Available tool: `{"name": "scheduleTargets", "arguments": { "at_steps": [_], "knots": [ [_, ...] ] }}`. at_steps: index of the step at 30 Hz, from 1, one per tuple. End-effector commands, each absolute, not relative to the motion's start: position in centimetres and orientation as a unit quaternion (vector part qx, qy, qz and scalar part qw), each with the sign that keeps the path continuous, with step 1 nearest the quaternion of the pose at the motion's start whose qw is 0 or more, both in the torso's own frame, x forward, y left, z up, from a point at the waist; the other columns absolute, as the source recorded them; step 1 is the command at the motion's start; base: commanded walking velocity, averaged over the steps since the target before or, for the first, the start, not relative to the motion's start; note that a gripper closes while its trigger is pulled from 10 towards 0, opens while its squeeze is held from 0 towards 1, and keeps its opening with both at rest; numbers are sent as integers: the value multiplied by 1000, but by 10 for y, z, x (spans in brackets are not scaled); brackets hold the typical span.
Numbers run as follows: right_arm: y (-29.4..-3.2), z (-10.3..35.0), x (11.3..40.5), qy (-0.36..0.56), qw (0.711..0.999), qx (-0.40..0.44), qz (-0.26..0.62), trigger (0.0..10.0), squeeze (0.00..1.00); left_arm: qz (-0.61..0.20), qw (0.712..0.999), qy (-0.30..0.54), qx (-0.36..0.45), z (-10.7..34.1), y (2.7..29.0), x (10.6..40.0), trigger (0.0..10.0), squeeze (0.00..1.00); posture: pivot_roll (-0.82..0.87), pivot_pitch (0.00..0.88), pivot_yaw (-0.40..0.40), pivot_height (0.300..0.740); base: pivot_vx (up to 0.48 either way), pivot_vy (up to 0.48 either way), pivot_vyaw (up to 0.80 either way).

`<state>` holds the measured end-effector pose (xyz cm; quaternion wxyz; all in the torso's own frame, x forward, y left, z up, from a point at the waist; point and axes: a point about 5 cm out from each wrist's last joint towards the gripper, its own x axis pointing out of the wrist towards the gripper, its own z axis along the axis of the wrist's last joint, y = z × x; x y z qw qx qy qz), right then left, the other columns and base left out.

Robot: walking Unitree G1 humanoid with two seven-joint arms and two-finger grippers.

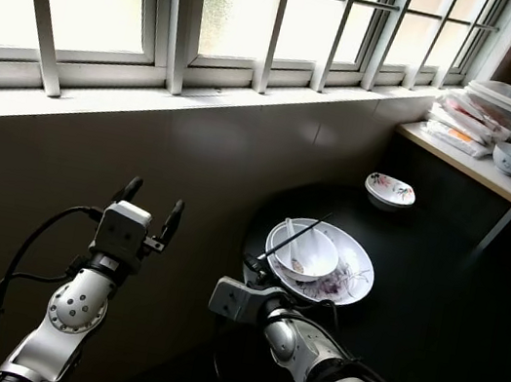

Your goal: Kitchen organization

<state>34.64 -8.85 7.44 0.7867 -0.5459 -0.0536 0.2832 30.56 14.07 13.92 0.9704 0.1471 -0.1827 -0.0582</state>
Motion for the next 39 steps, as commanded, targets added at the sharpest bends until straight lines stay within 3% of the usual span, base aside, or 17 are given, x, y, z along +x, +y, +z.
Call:
{"name": "scheduleTargets", "arguments": {
  "at_steps": [1,16,18,20,21,22,23,24,39],
  "knots": [
    [-92,77,350,-50,780,-561,273,10000,0,-62,970,-182,149,139,138,305,10000,0,173,0,-101,740,0,0,0],
    [-102,82,357,-55,748,-615,243,10000,0,-58,970,-182,151,139,138,304,10000,0,190,0,-111,740,0,0,0],
    [-104,83,359,-55,744,-624,233,8588,0,-58,970,-181,152,139,138,303,10000,0,194,0,-115,740,0,0,0],
    [-104,83,359,-55,744,-625,231,8588,0,-58,970,-181,152,139,138,303,10000,0,194,0,-115,740,0,0,0],
    [-104,84,360,-56,743,-626,229,5490,0,-58,970,-180,152,138,138,303,10000,0,196,0,-117,740,0,0,0],
    [-104,85,360,-57,743,-627,226,4706,0,-57,970,-180,152,138,138,303,10000,0,197,0,-118,740,0,0,0],
    [-104,86,361,-59,744,-628,223,3020,0,-57,970,-180,152,138,138,303,10000,0,197,0,-119,740,0,0,0],
    [-105,86,361,-60,743,-629,221,0,0,-57,970,-179,152,138,138,302,10000,0,197,0,-120,740,0,0,0],
    [-104,86,361,-62,745,-628,213,0,0,-55,972,-174,152,134,138,301,10000,0,197,0,-127,740,0,0,0]
  ]
}}
